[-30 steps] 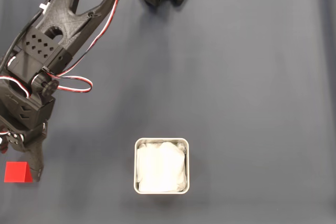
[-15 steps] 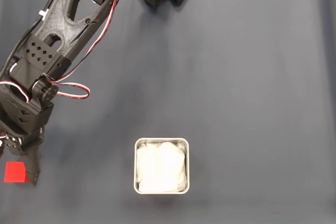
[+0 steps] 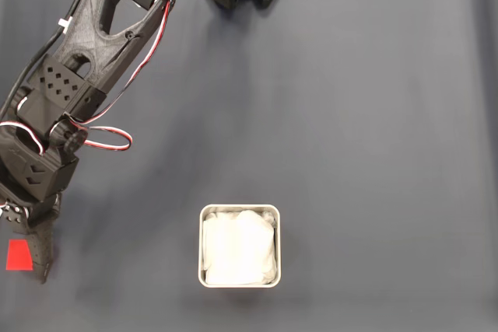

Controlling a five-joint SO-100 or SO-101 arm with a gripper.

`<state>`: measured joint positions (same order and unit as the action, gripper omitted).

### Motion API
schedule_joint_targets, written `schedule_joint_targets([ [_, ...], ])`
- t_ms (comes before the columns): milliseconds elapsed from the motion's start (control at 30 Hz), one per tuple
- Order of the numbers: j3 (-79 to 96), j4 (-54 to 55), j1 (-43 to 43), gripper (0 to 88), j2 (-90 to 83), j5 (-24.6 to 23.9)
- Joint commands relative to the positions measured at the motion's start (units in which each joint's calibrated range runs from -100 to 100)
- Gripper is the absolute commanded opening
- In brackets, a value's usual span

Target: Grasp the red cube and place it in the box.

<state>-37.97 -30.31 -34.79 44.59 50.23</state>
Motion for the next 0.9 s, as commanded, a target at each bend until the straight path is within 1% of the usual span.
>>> schedule_joint_targets([
  [0,-0.53,1.95,-0.22,35.3,-0.49,0.54],
  [867,-0.26,4.24,0.56,35.5,2.46,0.83],
])
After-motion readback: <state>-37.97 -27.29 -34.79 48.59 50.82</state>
